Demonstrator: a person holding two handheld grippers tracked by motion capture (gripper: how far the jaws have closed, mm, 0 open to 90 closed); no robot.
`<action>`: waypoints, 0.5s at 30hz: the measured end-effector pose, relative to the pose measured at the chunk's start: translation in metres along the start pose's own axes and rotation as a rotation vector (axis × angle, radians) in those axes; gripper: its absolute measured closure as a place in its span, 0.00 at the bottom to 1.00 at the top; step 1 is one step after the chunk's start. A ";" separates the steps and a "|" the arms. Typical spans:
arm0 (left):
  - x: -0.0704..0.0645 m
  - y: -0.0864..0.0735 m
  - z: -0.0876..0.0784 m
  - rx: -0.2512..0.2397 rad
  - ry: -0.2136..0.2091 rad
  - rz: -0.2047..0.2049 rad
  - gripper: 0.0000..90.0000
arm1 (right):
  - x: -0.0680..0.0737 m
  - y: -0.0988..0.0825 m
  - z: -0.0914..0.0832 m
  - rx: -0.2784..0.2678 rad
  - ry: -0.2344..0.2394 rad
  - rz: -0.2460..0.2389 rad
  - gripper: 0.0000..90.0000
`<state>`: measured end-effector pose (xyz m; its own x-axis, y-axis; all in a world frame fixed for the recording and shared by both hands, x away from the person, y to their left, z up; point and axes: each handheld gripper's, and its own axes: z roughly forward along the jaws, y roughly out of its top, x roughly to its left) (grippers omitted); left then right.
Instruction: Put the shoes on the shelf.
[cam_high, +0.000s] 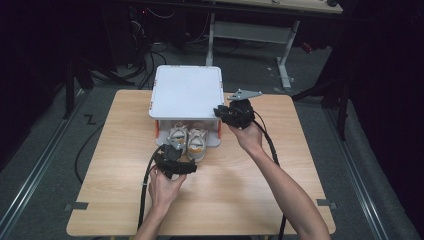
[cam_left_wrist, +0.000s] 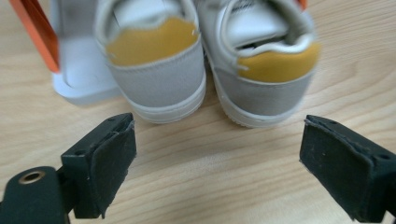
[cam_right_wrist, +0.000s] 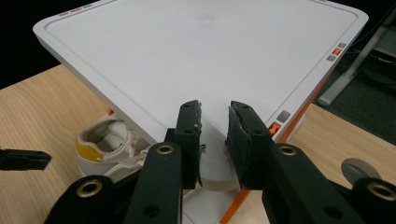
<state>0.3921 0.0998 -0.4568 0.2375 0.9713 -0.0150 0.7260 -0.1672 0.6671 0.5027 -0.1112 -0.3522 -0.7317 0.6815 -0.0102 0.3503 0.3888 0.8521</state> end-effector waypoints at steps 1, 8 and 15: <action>-0.001 0.001 0.004 0.005 0.008 -0.009 0.11 | 0.000 0.000 0.000 0.000 0.000 -0.001 0.83; -0.007 0.006 0.016 -0.011 0.029 -0.045 0.14 | 0.001 0.000 0.000 0.005 -0.005 -0.006 0.84; -0.006 0.019 0.024 -0.014 0.035 -0.072 0.17 | 0.001 0.000 -0.001 0.007 -0.005 -0.010 0.86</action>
<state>0.4202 0.0866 -0.4623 0.1619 0.9861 -0.0370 0.7315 -0.0948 0.6752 0.5016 -0.1112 -0.3516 -0.7326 0.6803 -0.0214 0.3466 0.4000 0.8484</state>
